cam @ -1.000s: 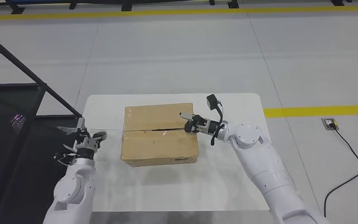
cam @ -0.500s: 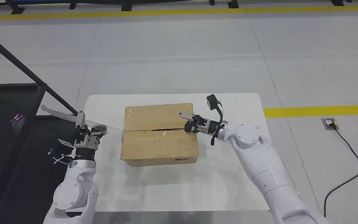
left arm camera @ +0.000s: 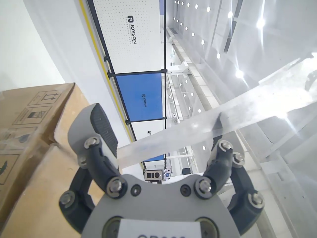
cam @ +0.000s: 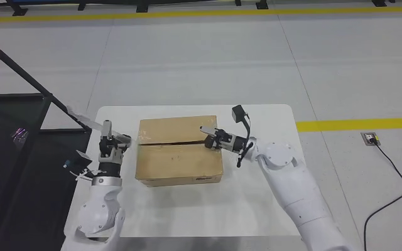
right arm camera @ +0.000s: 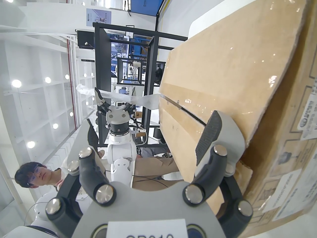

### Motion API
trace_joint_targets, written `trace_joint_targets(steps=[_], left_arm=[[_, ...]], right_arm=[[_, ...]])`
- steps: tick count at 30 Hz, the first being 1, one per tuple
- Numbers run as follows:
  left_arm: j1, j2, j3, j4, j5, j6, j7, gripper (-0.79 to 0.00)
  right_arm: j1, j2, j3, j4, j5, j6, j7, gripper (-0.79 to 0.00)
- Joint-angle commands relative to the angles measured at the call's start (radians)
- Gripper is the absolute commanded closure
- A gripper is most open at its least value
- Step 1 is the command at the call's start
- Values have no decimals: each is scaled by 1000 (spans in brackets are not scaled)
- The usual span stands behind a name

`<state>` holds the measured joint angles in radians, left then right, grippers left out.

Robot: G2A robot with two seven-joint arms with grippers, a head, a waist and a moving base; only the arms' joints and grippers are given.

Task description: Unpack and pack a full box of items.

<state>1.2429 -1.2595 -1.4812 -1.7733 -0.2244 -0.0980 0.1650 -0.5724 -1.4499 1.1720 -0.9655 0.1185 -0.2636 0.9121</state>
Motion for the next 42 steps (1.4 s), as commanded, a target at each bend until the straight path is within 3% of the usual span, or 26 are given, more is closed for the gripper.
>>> trace_joint_targets(steps=[1,17,30,42], left_arm=[[-6,-2,11,-4,22,4,12,-785],[-46,-23,94,-8,166,40,55,-785],[-77,-37,158,29,270,66,31,-785],[-150,-57,226,125,337,72,19,-785]], right_arm=[[-15,4,7,-30,5,-6,7,-785],[-160,49,109,-240,26,-6,-2,-785],[-198,68,126,-283,38,-5,-3,-785],[-245,86,146,-313,50,-21,-13,-785]])
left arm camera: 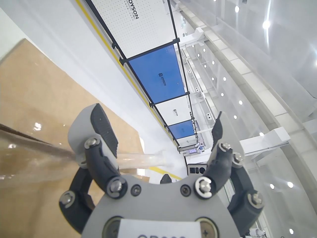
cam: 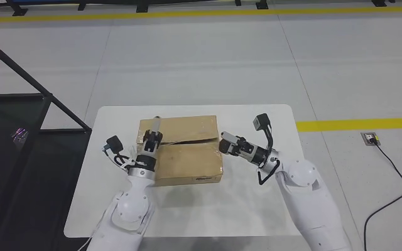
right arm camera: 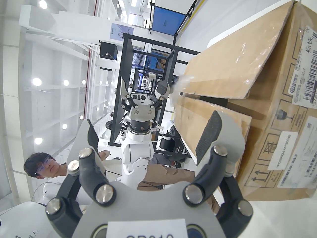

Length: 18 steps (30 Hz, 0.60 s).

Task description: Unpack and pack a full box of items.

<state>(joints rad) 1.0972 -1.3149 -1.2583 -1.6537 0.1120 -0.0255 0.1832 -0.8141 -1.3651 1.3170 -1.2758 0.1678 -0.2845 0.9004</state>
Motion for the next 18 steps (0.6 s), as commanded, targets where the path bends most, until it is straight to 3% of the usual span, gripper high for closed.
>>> trace_joint_targets(steps=[1,9,18], left_arm=[[-7,-3,5,9,2,-1,0,-785],[8,-10,4,-14,-9,-11,-22,-785],[115,-1,-118,-246,-139,15,-106,-785]], right_arm=[[-6,3,3,-5,2,-1,-2,-785],[-8,10,0,-11,11,3,-13,-785],[38,7,-40,-30,-59,5,-115,-785]])
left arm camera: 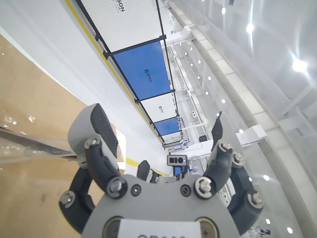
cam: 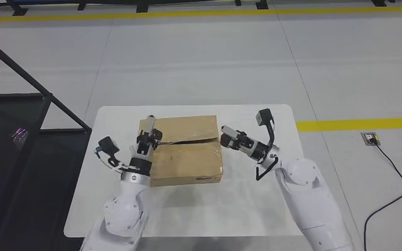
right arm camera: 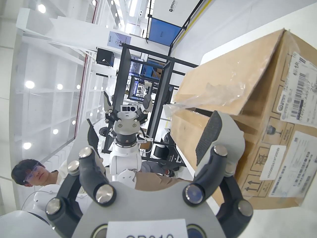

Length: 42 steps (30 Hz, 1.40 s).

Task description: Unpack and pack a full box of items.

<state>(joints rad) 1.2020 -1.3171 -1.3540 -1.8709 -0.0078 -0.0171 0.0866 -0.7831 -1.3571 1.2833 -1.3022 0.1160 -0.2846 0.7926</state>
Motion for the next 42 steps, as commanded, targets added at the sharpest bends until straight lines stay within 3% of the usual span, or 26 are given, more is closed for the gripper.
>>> trace_joint_targets(steps=[1,6,11,14,16,20,23,28,32,36,42], left_arm=[[22,3,-44,-53,-38,11,-17,-785],[97,12,-201,-125,-163,21,-54,-785],[220,25,-401,-102,-296,34,-160,-785],[287,39,-495,-55,-255,15,-287,-785],[321,51,-536,-12,-242,-37,-445,-785],[320,69,-636,88,-253,-115,-605,-785],[337,80,-657,135,-218,-142,-695,-785],[337,80,-657,135,-218,-142,-695,-785],[329,78,-646,126,-227,-127,-667,-785],[307,85,-625,99,-211,-100,-709,-785],[258,102,-614,104,-177,-98,-811,-785]], right_arm=[[16,-2,-18,-8,-15,10,-11,-785],[93,-12,-78,22,-75,60,-42,-785],[161,-15,-97,88,-119,52,-64,-785],[162,-6,-100,95,-126,-30,48,-785],[162,-6,-100,95,-126,-30,48,-785],[162,-6,-100,95,-126,-30,48,-785],[162,-6,-100,95,-126,-30,48,-785],[51,4,-99,-96,-257,0,-76,-785],[54,4,-114,-148,-347,80,-137,-785],[118,-1,-139,-73,-403,74,-159,-785],[266,-20,-180,178,-337,33,-105,-785]])
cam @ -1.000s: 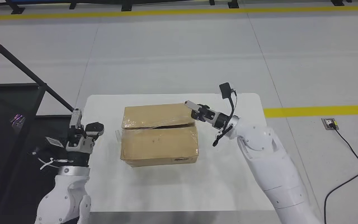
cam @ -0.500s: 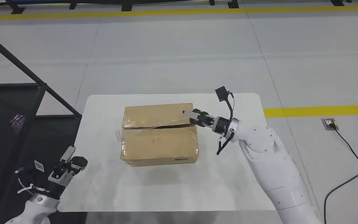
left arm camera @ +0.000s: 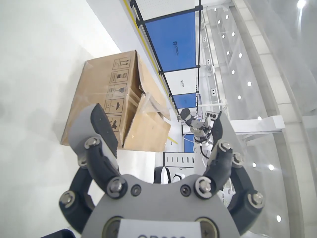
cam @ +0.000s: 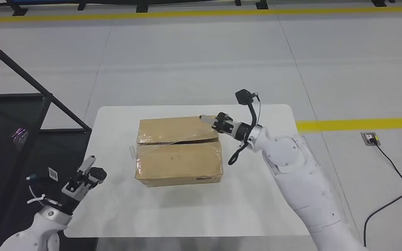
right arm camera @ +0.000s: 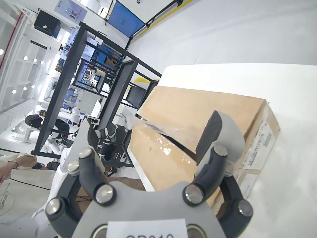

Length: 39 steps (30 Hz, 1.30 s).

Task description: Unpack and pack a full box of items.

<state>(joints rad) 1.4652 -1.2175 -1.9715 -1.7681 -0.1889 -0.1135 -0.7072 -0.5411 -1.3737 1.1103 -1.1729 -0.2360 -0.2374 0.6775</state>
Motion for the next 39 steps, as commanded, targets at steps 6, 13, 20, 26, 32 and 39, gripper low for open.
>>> trace_joint_targets(steps=[6,13,20,26,32,39], left_arm=[[-5,12,8,2,11,-27,-60,-785],[-6,20,18,13,9,-24,-63,-785],[1,27,21,14,7,-29,-60,-785],[9,33,26,11,9,-35,-53,-785],[15,37,37,3,8,-41,-38,-785],[11,37,51,-2,-3,-8,47,-785]], right_arm=[[141,-31,-61,285,82,-109,41,-785],[228,-74,-120,477,189,-236,80,-785],[292,-104,-165,587,220,-289,147,-785],[308,-103,-150,621,282,-375,246,-785],[296,-96,-121,609,257,-429,68,-785],[302,-106,-148,606,152,-362,-73,-785]])
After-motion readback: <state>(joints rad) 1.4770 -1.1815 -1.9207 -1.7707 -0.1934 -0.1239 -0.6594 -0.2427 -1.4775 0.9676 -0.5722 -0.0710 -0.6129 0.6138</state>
